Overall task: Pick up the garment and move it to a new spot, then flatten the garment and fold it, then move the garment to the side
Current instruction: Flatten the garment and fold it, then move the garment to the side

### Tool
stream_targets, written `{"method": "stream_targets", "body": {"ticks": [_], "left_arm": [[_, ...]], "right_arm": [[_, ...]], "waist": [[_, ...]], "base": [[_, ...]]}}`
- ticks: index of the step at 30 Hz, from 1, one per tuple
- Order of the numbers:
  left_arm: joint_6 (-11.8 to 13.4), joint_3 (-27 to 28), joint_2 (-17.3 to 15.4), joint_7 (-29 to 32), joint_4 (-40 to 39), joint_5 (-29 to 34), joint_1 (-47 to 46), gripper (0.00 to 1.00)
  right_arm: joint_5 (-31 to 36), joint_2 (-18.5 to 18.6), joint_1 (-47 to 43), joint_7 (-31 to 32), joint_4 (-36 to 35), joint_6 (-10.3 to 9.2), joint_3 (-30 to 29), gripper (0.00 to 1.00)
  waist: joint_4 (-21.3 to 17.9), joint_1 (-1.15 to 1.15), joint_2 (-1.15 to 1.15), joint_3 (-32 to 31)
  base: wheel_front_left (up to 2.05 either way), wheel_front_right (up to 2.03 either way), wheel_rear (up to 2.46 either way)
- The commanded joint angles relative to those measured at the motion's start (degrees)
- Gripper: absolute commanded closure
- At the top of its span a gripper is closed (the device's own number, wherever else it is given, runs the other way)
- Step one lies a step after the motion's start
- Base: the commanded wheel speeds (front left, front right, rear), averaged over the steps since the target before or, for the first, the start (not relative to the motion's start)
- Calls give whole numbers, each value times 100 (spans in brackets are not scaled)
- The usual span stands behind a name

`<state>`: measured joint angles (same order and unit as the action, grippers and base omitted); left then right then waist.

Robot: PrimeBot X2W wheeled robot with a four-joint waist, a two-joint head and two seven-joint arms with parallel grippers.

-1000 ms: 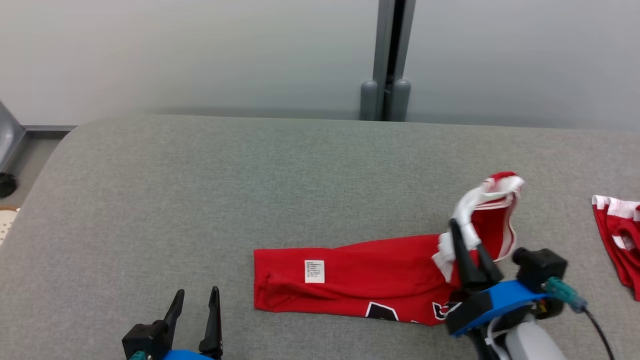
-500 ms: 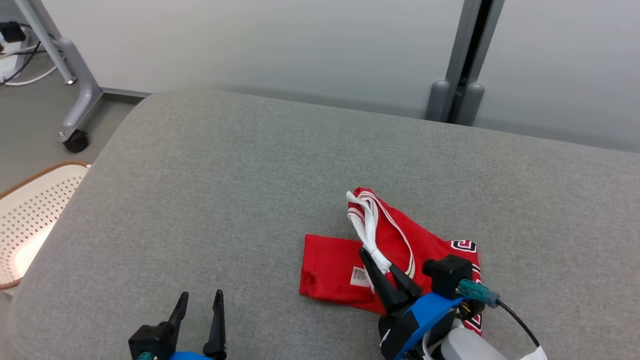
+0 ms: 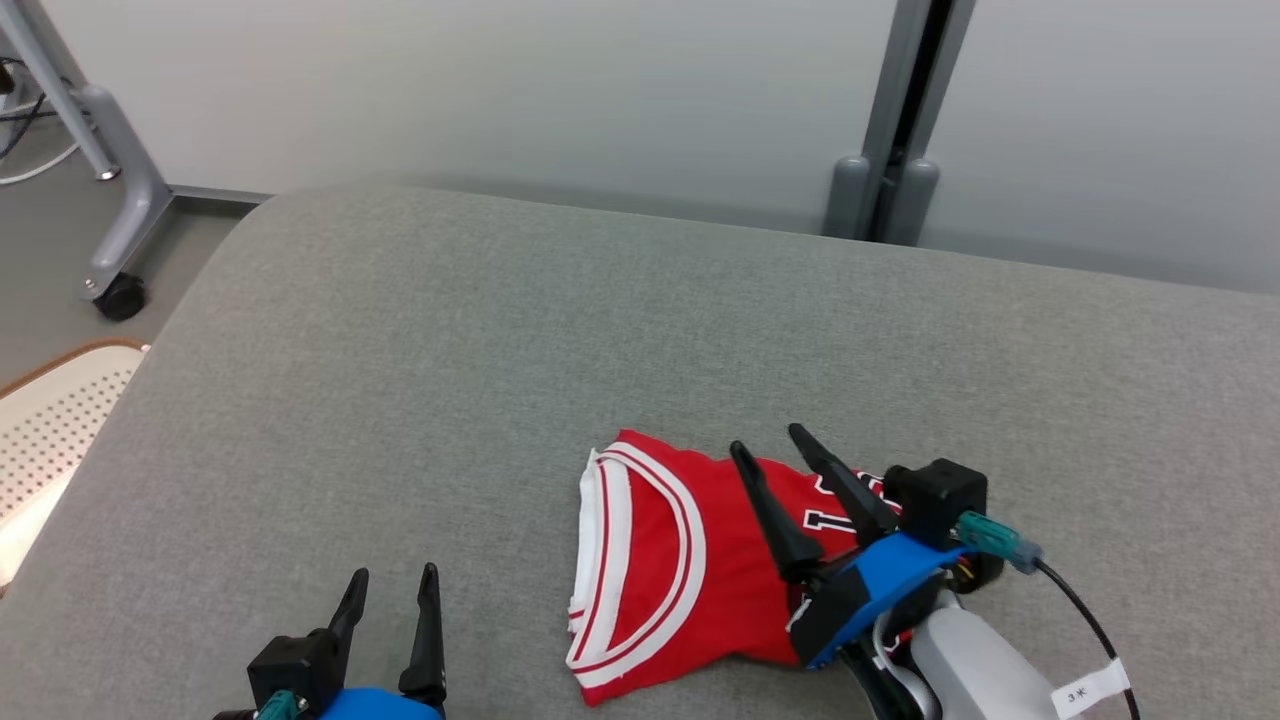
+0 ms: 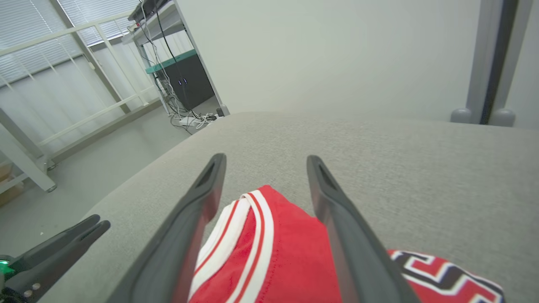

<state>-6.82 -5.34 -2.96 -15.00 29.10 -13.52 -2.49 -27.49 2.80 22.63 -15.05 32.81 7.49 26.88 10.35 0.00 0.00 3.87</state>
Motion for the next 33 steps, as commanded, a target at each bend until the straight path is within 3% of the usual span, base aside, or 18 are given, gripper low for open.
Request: {"method": "stream_targets", "body": {"ticks": [1,7,12,22,33], "left_arm": [[33,20,5,-23,-16,24,-36,0],[53,102,3,-23,-160,157,-20,0],[75,205,1,-23,-279,216,88,0],[171,214,2,-23,-594,351,429,0],[236,194,2,-23,-674,302,535,0]], "right_arm": [[66,25,-104,-13,13,0,-48,0],[992,23,-600,-14,-70,0,-1324,0],[1548,17,-996,-14,-171,0,-1904,0],[1871,17,-1682,-14,-357,0,-2391,0],[1828,18,-1718,-14,-288,0,-2418,0]], "waist": [[-92,0,0,-70],[-529,0,0,-145],[-875,0,0,-188],[-1255,0,0,-300],[-1214,0,0,-324]], "base": [[0,0,0],[0,0,0],[0,0,0],[0,0,0],[0,0,0]]}}
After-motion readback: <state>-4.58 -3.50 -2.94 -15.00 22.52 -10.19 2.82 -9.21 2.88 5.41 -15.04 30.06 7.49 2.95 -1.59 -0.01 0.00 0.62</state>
